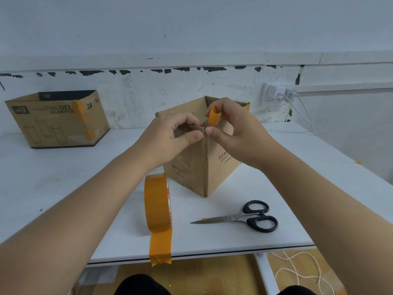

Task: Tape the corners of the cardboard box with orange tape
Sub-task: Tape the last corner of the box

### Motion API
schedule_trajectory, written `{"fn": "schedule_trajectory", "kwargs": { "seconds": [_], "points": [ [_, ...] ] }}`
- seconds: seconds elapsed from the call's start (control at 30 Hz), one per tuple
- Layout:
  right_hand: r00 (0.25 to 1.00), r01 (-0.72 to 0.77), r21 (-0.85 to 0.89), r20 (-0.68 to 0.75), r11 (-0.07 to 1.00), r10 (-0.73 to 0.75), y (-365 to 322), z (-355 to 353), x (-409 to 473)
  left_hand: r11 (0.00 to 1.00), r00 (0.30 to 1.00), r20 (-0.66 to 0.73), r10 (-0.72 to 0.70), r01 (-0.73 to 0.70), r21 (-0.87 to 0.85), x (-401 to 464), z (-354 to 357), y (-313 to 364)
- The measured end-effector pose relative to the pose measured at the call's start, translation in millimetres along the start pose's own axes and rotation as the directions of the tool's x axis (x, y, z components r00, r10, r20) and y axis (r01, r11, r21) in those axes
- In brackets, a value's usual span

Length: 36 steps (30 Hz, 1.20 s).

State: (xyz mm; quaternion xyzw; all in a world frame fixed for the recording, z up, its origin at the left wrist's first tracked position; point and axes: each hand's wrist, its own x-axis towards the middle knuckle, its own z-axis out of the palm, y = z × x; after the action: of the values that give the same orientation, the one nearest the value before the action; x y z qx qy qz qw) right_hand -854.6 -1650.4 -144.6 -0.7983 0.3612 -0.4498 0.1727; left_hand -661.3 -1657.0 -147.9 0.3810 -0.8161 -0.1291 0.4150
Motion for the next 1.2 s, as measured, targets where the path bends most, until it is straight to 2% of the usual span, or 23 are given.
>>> {"fn": "schedule_trajectory", "kwargs": {
  "seconds": [0.4,0.53,0.83,1.03,1.2],
  "points": [
    [0.996,0.086,0.050,0.002,0.995,-0.087,5.2,-0.4,-2.3,0.996,0.997,-0.030,0.066,-0.064,0.068,-0.8,4.7,-4.5],
    [0.997,0.069,0.073,0.021,0.995,-0.071,5.5,-4.7,-1.7,0.995,0.996,-0.019,0.082,-0.081,0.061,-0.9,5.7,-4.4],
    [0.999,0.020,-0.070,0.026,0.997,-0.018,-4.0,-4.2,6.5,0.999,0.999,-0.013,0.051,-0.051,0.020,1.3,3.3,-3.5],
    [0.995,0.051,-0.050,0.094,0.997,-0.046,-4.3,-9.0,2.6,0.998,0.999,0.015,0.052,-0.053,0.041,-2.4,4.4,-6.2],
    [0.994,0.070,-0.032,0.089,0.997,-0.066,-1.6,-7.2,-0.9,0.996,0.996,0.040,0.078,-0.079,0.041,-4.5,2.1,-8.2]
  ]
}}
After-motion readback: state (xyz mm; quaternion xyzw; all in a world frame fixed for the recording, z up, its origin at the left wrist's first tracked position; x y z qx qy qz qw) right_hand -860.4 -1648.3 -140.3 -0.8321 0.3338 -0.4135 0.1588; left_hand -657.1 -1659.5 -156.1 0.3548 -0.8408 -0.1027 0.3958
